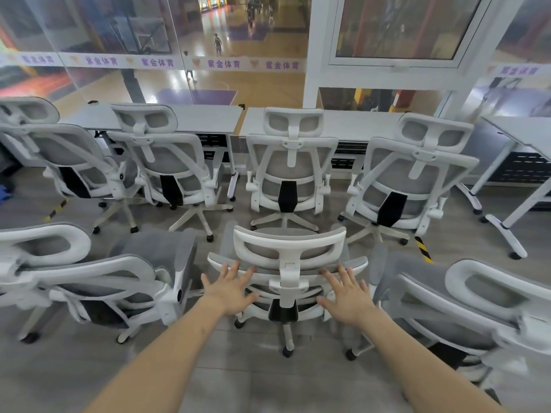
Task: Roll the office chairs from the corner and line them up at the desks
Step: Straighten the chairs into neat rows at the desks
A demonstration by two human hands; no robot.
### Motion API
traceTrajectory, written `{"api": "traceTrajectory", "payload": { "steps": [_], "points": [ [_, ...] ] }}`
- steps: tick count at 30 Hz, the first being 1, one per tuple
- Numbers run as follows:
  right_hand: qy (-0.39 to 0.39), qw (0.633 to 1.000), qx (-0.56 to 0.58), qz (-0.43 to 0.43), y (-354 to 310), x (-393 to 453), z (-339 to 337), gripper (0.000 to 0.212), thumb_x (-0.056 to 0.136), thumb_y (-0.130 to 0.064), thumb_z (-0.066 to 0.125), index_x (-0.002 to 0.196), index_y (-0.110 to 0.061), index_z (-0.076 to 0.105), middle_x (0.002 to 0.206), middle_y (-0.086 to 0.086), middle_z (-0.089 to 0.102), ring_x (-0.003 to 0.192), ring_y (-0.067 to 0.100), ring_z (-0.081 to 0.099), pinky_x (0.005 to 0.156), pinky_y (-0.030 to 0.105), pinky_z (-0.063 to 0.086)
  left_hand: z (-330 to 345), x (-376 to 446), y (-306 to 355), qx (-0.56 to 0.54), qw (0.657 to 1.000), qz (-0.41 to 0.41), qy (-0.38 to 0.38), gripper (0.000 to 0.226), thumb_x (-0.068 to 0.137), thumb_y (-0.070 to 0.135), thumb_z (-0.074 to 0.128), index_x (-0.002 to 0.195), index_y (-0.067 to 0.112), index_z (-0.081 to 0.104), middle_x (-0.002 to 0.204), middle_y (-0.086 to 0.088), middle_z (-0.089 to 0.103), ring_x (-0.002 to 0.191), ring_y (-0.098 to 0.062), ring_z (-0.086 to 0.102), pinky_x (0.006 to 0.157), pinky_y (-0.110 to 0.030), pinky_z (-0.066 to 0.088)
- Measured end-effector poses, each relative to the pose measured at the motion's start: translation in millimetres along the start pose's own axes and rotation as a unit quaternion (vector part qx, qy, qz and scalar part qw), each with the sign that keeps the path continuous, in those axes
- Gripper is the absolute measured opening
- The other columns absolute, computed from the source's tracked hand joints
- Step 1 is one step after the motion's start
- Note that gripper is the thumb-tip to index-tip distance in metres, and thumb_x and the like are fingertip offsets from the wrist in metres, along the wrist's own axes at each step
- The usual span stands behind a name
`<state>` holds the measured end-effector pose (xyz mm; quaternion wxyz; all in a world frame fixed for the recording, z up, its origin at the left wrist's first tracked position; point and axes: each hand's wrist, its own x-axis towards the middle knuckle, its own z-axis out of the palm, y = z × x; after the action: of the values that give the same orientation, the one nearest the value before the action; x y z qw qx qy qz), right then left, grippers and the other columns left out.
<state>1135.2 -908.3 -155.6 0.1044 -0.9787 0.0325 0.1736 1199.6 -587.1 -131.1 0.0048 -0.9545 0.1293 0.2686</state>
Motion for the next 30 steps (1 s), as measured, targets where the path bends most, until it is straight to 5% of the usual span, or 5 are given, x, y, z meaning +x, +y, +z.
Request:
{"api": "traceTrajectory", "payload": {
  "steps": [20,30],
  "points": [
    [0.047,0.998,0.022,0.027,-25.1,-48.1,33.6,0.078,0.097,-0.073,0.037,0.163,-0.042,0.009,0.173,0.009,-0.002,0.159,0.030,-0.009,0.126,0.058,0.004,27.8,-35.2,-17.2,-0.008,1.000,0.017,-0.003,0.073,0.099,0.072,0.027,0.160,0.052,-0.008,0.173,0.001,-0.018,0.158,-0.029,-0.018,0.118,-0.075,-0.004],
    [0.038,0.998,0.025,0.032,-31.6,-60.1,45.5,0.083,0.097,-0.075,0.036,0.164,-0.041,0.001,0.173,0.012,-0.010,0.158,0.031,-0.017,0.126,0.056,-0.002,28.1,-43.2,-22.8,-0.006,1.000,0.025,-0.005,0.073,0.098,0.074,0.028,0.159,0.055,-0.007,0.172,0.003,-0.018,0.158,-0.028,-0.017,0.117,-0.077,-0.003]
  ]
}}
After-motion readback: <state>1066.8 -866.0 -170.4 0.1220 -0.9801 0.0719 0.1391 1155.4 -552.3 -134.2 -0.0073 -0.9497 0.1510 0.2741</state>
